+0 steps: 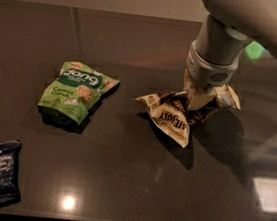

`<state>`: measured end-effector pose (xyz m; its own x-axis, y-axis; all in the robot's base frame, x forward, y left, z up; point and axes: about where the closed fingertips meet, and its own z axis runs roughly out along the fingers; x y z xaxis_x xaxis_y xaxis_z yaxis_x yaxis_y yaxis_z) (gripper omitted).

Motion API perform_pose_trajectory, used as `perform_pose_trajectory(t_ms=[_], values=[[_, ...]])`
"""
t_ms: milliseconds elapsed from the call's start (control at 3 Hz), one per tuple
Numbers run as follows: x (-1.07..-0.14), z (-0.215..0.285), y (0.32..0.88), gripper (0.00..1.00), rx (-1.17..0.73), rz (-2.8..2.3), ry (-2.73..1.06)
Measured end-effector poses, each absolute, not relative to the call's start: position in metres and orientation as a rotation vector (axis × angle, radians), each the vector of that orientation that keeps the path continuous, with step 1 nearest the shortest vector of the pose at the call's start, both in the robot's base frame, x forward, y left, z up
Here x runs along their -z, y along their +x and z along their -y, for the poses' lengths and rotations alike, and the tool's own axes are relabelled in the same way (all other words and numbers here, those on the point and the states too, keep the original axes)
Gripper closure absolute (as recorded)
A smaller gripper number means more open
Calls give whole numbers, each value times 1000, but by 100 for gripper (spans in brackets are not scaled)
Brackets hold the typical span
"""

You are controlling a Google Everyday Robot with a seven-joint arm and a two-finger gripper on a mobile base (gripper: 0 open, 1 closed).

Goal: Move brown chip bag near green rice chip bag

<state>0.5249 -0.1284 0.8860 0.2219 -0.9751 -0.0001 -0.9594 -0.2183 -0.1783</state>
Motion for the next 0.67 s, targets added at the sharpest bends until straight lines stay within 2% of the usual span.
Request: perform_pose_trajectory(t_ms=[333, 667], values=[[-900, 98, 526, 100, 250, -1712, -2420], [-910, 75, 536, 100, 229, -1644, -2431]])
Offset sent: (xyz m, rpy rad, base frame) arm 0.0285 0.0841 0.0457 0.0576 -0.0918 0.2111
